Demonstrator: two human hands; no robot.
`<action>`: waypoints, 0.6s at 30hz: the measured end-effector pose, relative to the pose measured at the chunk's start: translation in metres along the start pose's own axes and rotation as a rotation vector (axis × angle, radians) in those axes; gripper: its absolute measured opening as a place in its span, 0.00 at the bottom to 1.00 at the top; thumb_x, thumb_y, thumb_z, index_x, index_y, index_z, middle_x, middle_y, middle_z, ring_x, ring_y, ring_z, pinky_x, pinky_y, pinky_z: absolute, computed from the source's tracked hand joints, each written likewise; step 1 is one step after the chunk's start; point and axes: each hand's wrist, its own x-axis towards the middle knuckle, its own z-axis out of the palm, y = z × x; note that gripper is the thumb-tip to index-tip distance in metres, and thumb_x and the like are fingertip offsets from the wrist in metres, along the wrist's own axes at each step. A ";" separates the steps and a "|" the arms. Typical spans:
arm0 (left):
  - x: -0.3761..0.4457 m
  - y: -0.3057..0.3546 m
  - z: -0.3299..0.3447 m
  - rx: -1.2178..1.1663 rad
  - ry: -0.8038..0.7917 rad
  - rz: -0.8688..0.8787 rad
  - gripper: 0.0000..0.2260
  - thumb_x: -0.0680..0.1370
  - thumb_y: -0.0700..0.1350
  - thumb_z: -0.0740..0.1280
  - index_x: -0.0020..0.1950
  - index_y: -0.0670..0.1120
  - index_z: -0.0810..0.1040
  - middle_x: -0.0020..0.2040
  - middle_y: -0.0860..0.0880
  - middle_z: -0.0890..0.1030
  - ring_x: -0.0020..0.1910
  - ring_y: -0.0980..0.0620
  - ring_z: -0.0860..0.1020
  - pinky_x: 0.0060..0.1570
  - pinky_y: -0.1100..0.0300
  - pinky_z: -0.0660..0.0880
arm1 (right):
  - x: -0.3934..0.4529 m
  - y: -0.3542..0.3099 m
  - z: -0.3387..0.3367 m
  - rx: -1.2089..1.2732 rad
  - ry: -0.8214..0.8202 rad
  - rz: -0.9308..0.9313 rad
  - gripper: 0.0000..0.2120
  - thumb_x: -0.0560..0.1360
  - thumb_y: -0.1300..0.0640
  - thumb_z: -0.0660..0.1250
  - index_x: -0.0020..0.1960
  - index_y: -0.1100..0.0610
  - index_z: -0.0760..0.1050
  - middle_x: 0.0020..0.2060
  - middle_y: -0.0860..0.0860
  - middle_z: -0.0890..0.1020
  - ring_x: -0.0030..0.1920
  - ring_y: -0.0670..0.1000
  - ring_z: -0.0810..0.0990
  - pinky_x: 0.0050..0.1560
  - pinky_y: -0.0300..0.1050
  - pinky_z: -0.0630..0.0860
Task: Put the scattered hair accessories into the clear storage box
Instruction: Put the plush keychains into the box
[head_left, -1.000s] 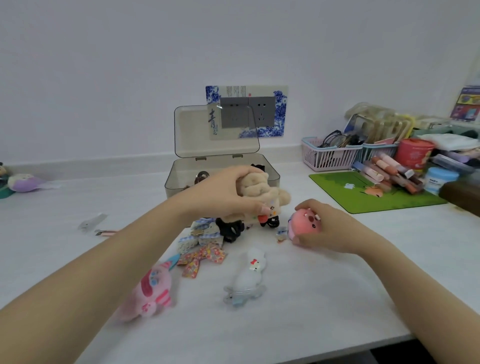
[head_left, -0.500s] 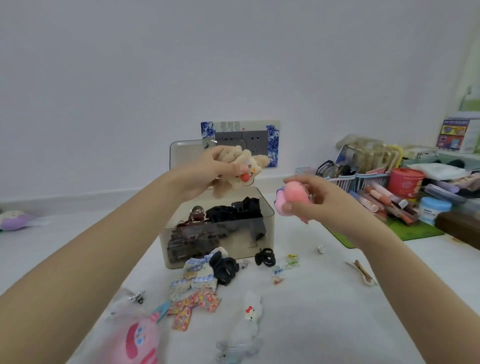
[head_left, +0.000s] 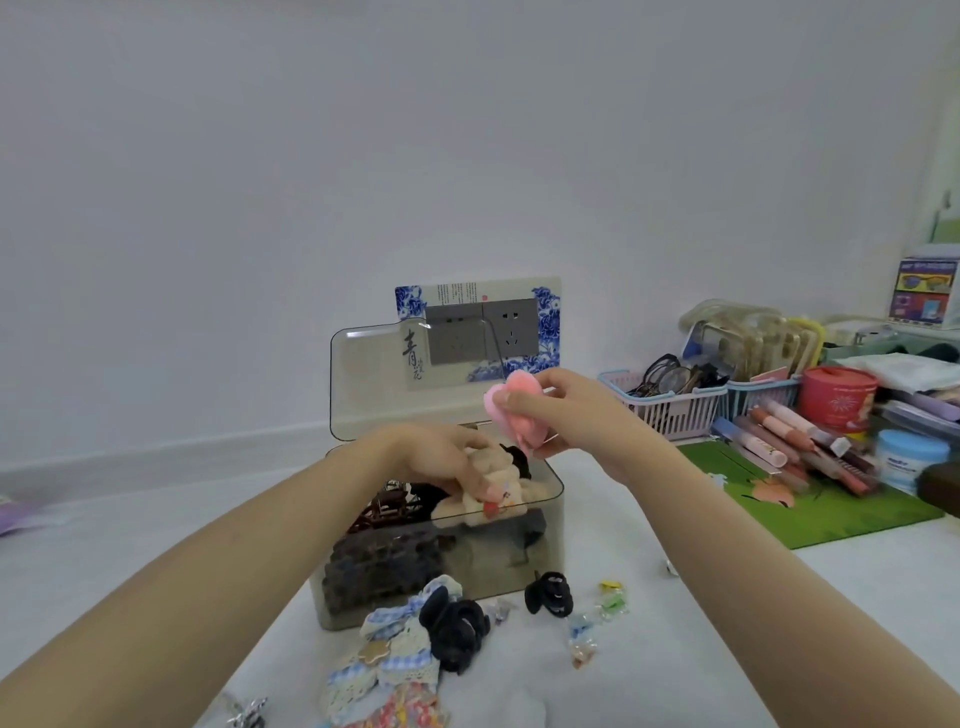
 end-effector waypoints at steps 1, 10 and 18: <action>0.002 0.000 0.000 0.033 -0.011 -0.012 0.27 0.73 0.36 0.70 0.70 0.44 0.65 0.53 0.49 0.74 0.54 0.50 0.75 0.53 0.62 0.76 | 0.003 0.000 0.001 0.011 -0.002 -0.002 0.19 0.71 0.47 0.69 0.56 0.58 0.72 0.41 0.53 0.81 0.35 0.47 0.80 0.44 0.46 0.81; 0.005 -0.002 0.000 0.220 -0.008 0.045 0.25 0.74 0.39 0.69 0.69 0.46 0.66 0.57 0.48 0.72 0.54 0.51 0.74 0.46 0.68 0.75 | 0.021 0.007 0.007 -0.008 -0.028 -0.001 0.23 0.71 0.46 0.69 0.57 0.62 0.74 0.41 0.55 0.82 0.36 0.49 0.79 0.45 0.50 0.81; 0.020 -0.008 0.015 0.623 0.111 0.103 0.25 0.68 0.60 0.70 0.61 0.52 0.71 0.52 0.55 0.77 0.55 0.49 0.76 0.61 0.53 0.72 | 0.015 0.002 0.008 -0.081 -0.120 -0.046 0.24 0.72 0.47 0.68 0.52 0.69 0.76 0.39 0.62 0.80 0.37 0.55 0.77 0.33 0.41 0.76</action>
